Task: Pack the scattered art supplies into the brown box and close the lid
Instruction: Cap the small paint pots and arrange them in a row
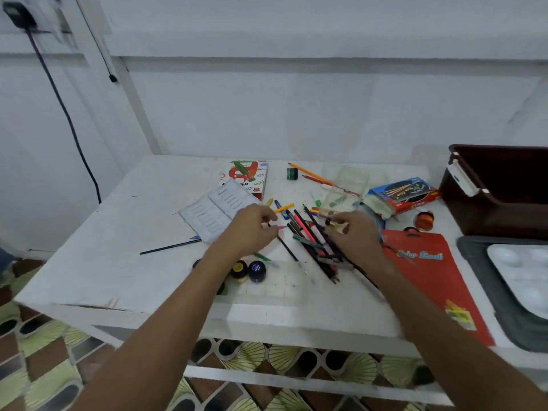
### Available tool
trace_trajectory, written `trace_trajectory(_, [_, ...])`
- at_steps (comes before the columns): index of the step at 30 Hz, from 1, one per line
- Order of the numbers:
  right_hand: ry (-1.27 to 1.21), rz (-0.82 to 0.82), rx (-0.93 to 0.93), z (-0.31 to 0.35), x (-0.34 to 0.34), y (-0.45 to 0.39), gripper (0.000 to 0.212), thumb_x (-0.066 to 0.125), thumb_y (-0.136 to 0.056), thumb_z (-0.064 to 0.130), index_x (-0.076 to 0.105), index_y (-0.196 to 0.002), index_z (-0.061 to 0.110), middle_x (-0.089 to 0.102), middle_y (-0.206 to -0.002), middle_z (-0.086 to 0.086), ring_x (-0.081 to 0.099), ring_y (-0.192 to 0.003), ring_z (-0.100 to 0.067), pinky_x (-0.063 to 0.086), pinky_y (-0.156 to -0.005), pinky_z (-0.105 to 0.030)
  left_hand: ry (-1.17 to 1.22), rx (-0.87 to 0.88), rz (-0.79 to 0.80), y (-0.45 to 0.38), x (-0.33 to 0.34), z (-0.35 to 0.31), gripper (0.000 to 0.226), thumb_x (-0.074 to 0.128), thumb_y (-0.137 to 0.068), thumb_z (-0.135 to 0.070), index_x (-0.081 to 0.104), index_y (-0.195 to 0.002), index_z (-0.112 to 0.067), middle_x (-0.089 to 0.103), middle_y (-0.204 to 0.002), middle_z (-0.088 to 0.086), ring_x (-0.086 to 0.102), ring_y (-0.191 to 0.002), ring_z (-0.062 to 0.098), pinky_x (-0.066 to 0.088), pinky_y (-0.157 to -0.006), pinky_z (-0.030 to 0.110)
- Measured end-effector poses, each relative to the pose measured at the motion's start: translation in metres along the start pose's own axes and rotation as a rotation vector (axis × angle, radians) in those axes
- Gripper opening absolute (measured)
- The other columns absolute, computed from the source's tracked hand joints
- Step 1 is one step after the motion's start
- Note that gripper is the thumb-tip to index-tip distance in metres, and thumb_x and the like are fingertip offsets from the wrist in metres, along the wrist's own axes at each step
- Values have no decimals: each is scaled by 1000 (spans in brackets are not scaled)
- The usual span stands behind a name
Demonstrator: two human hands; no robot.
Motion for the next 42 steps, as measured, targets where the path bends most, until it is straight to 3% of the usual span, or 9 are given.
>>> trace_trajectory(6, [-67, 77, 243, -27, -21, -21, 51, 67, -86, 26, 52, -127, 1, 59, -120, -13, 53, -97, -17, 31, -64, -14, 25, -44, 169, -72, 38, -53, 49, 56, -91, -33, 52, -134, -10, 59, -124, 9, 56, -112, 24, 41, -86, 27])
trace_trajectory(8, [-110, 103, 290, -30, -20, -28, 52, 67, -86, 26, 51, -128, 1, 60, -116, -13, 52, -93, -17, 37, -68, -20, 50, -79, 241, -85, 49, -65, 29, 52, -91, -30, 63, -108, -9, 61, -100, 11, 59, -89, 25, 41, -72, 28])
trace_trajectory(10, [-190, 127, 367, -36, -17, -35, 60, 69, -84, 28, 46, -132, -1, 62, -114, -15, 59, -97, -22, 48, -80, -31, 72, -119, 261, -93, 57, -73, 25, 53, -88, -27, 47, -70, -11, 43, -66, 5, 42, -57, 20, 29, -54, 28])
trace_trajectory(14, [-281, 138, 405, -48, -26, -39, 56, 69, -84, 19, 49, -133, 2, 63, -105, -11, 60, -90, -21, 50, -81, -36, 154, -149, 243, -99, 65, -82, 30, 57, -85, -23, 39, -64, -11, 28, -56, 4, 28, -48, 19, 25, -55, 28])
trace_trajectory(18, [-182, 105, 316, -60, -48, -38, 45, 62, -85, 15, 56, -128, 4, 61, -121, -13, 59, -106, -21, 47, -93, -34, 269, -165, 263, -99, 68, -91, 11, 57, -82, -20, 55, -75, -13, 38, -68, 9, 33, -56, 19, 28, -55, 28])
trace_trajectory(23, [36, 151, 217, -71, -53, -35, 46, 63, -83, 16, 57, -127, 4, 59, -123, -14, 56, -110, -24, 44, -92, -31, 303, -137, 363, -94, 73, -96, 22, 49, -87, -10, 69, -97, -13, 48, -65, 3, 37, -51, 15, 32, -49, 21])
trace_trajectory(30, [73, 193, 25, -36, -21, -48, 46, 71, -77, 20, 63, -121, 9, 57, -123, -9, 55, -113, -24, 46, -93, -31, 197, -112, 151, -111, 46, -57, 28, 58, -88, -13, 67, -114, -10, 61, -102, 5, 60, -82, 20, 45, -69, 24])
trace_trajectory(37, [104, 419, -32, -13, -12, -79, 59, 79, -73, 30, 58, -126, 14, 55, -125, -3, 48, -97, -10, 38, -81, -21, 45, -97, 6, -148, 14, -24, 34, 67, -84, -20, 63, -117, -12, 61, -112, 7, 54, -89, 17, 38, -74, 25])
trace_trajectory(42, [177, 541, -30, -14, -9, -92, 63, 81, -71, 28, 56, -128, 16, 55, -129, 0, 51, -107, -12, 36, -82, -19, -9, -46, 6, -174, 10, -13, 47, 70, -83, -23, 57, -127, -14, 56, -124, 7, 54, -104, 20, 38, -80, 25])
Point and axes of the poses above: each hand's wrist, its own y-axis away from the middle knuckle, its own x-axis out of the palm, z = x × y, the point moved 1 cm from there along -y, towards the middle knuckle
